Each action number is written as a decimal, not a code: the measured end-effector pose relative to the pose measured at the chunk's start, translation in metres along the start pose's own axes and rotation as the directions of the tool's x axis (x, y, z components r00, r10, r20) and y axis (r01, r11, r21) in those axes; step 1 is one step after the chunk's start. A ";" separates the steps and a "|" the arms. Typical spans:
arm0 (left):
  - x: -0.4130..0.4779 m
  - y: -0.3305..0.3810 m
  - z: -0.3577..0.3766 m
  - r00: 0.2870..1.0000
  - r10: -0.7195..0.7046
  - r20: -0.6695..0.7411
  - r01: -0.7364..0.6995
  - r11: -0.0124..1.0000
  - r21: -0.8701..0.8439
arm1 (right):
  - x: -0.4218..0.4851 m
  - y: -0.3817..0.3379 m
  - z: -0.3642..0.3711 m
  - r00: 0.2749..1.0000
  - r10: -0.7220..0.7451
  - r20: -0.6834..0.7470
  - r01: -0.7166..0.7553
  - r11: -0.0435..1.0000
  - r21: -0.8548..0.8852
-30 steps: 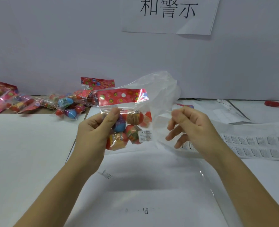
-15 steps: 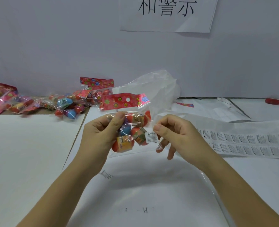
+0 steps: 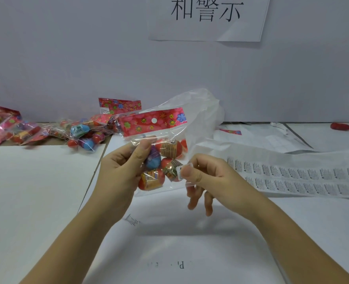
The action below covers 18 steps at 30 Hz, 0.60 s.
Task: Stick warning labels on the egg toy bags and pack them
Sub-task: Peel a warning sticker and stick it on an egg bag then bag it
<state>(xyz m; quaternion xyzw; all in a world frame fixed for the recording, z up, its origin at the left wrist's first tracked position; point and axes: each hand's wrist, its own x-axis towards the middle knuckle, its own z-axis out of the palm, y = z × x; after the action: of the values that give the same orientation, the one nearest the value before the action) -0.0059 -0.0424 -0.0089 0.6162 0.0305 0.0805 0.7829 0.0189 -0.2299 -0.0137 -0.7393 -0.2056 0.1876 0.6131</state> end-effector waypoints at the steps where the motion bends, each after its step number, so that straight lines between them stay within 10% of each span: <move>1: -0.001 0.000 0.000 1.000 -0.006 0.017 0.007 1.000 -0.017 | 0.000 0.000 0.000 1.000 -0.010 -0.002 0.010 1.000 0.007; 18: 0.005 0.001 -0.008 1.000 -0.015 -0.005 0.014 0.997 -0.070 | -0.001 -0.009 -0.009 0.997 -0.074 0.023 0.074 0.997 0.006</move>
<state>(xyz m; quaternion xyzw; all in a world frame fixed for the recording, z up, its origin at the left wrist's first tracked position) -0.0025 -0.0339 -0.0091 0.5880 0.0341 0.0774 0.8044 0.0220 -0.2369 -0.0036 -0.7274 -0.2396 0.1740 0.6191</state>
